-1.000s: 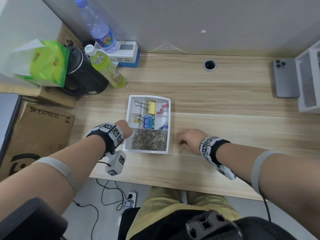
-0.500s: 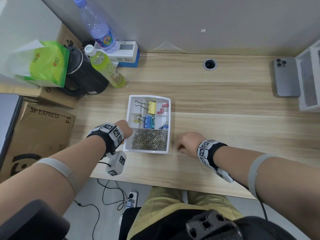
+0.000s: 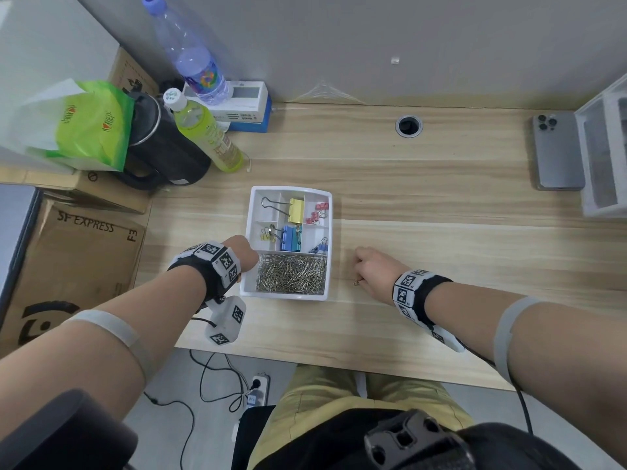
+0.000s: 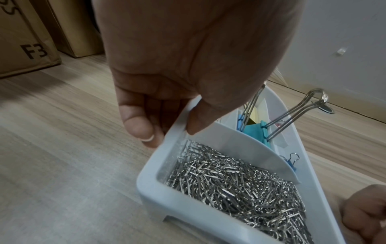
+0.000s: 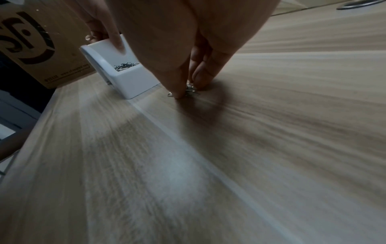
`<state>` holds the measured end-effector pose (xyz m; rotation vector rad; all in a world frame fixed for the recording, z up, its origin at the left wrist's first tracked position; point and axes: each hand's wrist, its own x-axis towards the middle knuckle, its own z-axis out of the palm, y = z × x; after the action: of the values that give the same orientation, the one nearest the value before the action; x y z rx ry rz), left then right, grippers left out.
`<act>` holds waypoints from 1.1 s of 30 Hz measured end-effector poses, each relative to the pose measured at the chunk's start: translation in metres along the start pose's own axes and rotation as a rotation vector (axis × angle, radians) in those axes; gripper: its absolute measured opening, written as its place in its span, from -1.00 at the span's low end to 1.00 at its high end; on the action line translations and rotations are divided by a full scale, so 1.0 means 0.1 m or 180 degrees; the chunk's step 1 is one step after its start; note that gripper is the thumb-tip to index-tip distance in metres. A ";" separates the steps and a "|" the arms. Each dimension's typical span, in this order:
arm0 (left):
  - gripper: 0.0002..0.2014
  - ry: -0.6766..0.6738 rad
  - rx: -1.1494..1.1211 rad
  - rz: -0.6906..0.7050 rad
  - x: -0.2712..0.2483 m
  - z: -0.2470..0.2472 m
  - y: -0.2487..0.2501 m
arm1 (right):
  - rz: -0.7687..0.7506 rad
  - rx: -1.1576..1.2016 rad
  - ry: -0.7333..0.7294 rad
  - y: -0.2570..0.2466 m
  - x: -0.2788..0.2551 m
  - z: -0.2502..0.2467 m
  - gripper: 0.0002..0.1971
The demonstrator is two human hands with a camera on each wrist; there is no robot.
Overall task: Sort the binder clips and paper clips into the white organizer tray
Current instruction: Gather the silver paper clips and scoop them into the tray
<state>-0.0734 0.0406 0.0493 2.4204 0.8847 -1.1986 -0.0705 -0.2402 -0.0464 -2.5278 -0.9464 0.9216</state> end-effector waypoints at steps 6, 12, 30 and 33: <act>-0.82 -0.0120 0.0022 -0.0036 -0.02 0.00 0.03 | -0.0007 0.0055 -0.0005 0.00 -0.07 0.06 -0.89; -0.82 -0.0124 0.0024 -0.0053 -0.03 0.01 0.04 | -0.0107 -0.0202 -0.0094 -0.06 -0.07 -0.02 -0.89; -0.80 -0.0106 0.0156 -0.0035 -0.04 0.01 0.06 | -0.0048 0.0001 -0.0296 -0.09 -0.07 -0.05 -0.72; -0.82 -0.0119 0.0173 -0.0045 -0.04 0.01 0.06 | -0.0270 -0.0367 -0.0312 -0.10 -0.13 -0.09 -0.91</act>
<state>-0.0717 0.0341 0.0518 2.4293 0.8706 -1.2849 -0.0770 -0.2416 -0.0290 -2.5339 -1.1585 1.0001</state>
